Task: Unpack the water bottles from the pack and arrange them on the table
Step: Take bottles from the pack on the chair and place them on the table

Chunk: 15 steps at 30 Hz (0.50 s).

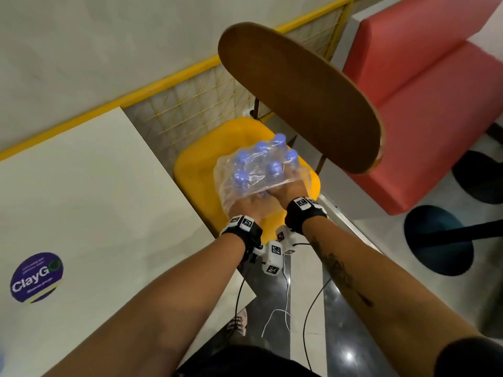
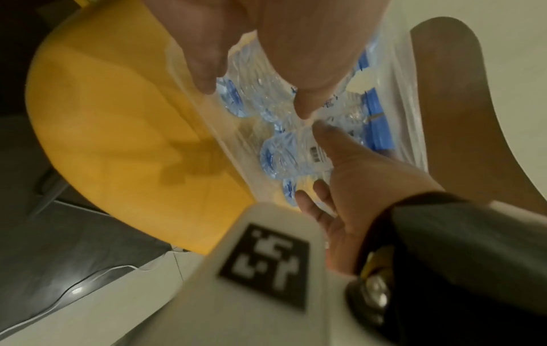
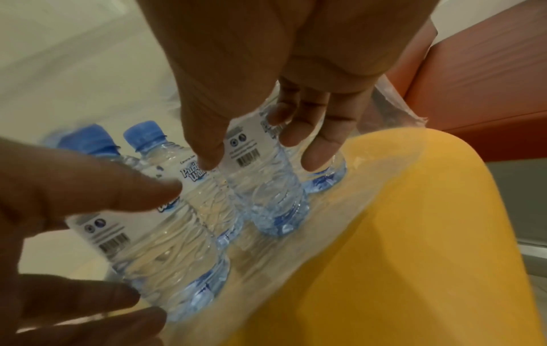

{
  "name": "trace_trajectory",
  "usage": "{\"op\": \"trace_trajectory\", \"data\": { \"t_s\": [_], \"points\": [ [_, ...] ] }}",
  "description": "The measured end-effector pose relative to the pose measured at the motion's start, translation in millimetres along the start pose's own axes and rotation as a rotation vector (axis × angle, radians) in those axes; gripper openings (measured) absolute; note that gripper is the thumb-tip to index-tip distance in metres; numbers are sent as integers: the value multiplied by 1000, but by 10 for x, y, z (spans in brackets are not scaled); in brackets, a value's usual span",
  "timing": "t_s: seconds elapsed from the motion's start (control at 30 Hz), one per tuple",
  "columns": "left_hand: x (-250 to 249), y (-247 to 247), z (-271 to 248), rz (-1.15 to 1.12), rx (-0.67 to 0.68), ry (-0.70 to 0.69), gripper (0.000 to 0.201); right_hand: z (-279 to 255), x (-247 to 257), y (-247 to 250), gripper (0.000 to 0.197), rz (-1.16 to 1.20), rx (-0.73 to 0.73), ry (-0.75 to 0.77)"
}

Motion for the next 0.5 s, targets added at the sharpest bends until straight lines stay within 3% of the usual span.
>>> {"op": "trace_trajectory", "data": {
  "t_s": [0.1, 0.2, 0.33, 0.43, 0.5],
  "points": [
    [-77, 62, -5, 33, -42, -47, 30, -129, 58, 177, 69, 32, -63, 39],
    [-163, 97, -65, 73, -45, -167, 27, -254, 20, 254, 73, -31, -34, 35],
    [-149, 74, -48, 379, 1, -291, 54, -457, -35, 303, 73, -111, -25, -12],
    [-323, 102, -165, 483, 104, -405, 46, -665, -14, 344, 75, -103, -54, 3],
    [-414, 122, -275, 513, 165, -502, 53, -825, 60, 401, 69, -80, -57, 10]
  ]
}}
Point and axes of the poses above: each hand's wrist, its own z-axis towards the middle knuckle, its own y-axis out of the back of the hand, x = y × z, the point moved 7 cm from there along z, towards the middle knuckle, and after that the axes turned 15 degrees about -z, right-handed, at the moved point
